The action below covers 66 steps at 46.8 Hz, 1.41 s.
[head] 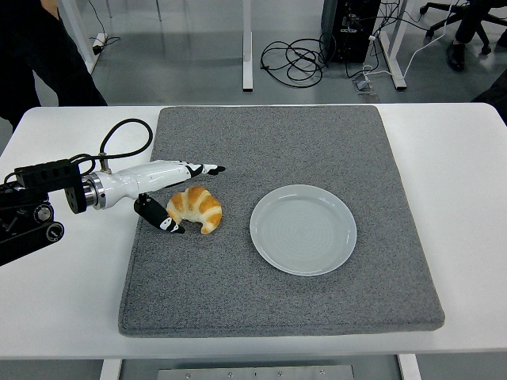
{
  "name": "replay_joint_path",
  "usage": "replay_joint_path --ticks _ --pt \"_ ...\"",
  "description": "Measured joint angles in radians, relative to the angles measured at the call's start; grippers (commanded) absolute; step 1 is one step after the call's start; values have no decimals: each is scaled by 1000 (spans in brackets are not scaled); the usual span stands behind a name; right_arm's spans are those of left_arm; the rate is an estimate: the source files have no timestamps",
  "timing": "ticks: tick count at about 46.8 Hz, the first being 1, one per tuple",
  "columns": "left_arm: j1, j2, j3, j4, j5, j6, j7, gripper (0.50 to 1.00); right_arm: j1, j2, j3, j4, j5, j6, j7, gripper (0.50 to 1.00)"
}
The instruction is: Place the bread on the plate
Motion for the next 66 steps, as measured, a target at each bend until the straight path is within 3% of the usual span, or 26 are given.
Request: replay_joint_path --ticks 5,11,45,66 --pt "11 -4 14 28 3 61 5 977 0 0 0 0 0 0 0 1000" --pt "13 -28 40 35 3 94 4 977 0 0 0 0 0 0 0 1000" --pt "31 -106 43 95 1 155 1 975 0 0 0 0 0 0 0 1000" --pt "43 -139 45 145 1 158 1 971 0 0 0 0 0 0 0 1000"
